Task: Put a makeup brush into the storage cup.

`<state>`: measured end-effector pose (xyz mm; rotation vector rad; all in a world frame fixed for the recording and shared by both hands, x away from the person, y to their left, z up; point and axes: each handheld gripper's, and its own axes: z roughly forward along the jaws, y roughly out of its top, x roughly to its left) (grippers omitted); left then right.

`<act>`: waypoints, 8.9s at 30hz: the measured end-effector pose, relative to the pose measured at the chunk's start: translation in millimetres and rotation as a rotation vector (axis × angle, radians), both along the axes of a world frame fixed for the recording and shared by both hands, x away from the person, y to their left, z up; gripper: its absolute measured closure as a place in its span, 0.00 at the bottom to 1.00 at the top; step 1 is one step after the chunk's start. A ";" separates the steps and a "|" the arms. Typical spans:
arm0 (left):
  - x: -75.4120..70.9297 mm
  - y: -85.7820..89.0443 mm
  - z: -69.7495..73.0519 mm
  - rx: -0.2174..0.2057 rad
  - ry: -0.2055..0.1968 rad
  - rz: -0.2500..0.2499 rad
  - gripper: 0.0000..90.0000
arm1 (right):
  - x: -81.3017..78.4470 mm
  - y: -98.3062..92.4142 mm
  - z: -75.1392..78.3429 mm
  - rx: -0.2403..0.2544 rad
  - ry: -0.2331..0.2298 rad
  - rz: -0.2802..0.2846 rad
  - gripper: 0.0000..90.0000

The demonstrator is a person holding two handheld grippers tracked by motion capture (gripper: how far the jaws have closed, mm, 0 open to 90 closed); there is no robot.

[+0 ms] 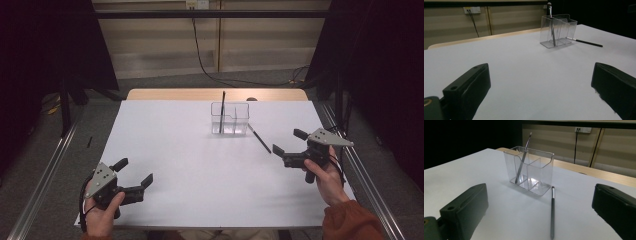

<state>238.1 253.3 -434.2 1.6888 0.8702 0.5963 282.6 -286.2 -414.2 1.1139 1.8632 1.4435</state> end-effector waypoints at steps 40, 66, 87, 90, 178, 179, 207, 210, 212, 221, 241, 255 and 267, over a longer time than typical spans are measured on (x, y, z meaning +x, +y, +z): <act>1.7 -3.2 -0.1 -0.001 0.001 -0.018 0.03 | 114.4 31.1 23.6 -0.242 0.297 0.076 0.06; 2.0 -4.5 -0.8 0.009 0.003 -0.036 0.03 | 171.1 51.4 4.4 -0.498 0.693 0.164 0.10; 1.8 -6.4 -1.9 0.016 0.010 -0.050 0.03 | 198.8 61.0 -16.0 -0.622 0.931 0.160 0.49; 1.7 -6.5 -1.8 0.015 0.009 -0.050 0.03 | 199.9 61.3 -21.0 -0.629 0.952 0.156 0.55; 1.5 -7.6 -2.5 0.029 0.018 -0.056 0.03 | 189.5 51.7 -16.7 -0.541 0.892 0.002 0.94; 1.5 -7.6 -2.4 0.029 0.018 -0.057 0.03 | 188.5 50.9 -16.1 -0.534 0.887 0.001 0.94; 1.6 -7.8 -2.5 0.029 0.019 -0.053 0.03 | 161.0 28.0 -1.4 -0.367 0.695 -0.057 0.94; 1.6 -7.7 -2.7 0.028 0.019 -0.052 0.03 | 157.0 27.0 0.5 -0.354 0.663 -0.061 0.94; 1.9 -7.5 -2.8 0.026 0.020 -0.052 0.03 | 154.5 26.3 0.5 -0.345 0.651 -0.058 0.94; 1.7 -7.5 -2.7 0.027 0.020 -0.051 0.03 | 147.3 25.5 -1.4 -0.278 0.605 -0.053 0.94; 1.6 -7.8 -2.7 0.028 0.020 -0.049 0.03 | 127.8 15.8 -6.3 -0.115 0.417 -0.068 0.94; 1.6 -6.8 -2.4 0.033 0.017 -0.049 0.03 | 116.4 15.4 -4.5 -0.028 0.287 -0.037 0.94; 1.6 -6.2 -2.6 0.031 0.017 -0.039 0.03 | 110.2 11.6 -7.6 0.059 0.186 -0.030 0.94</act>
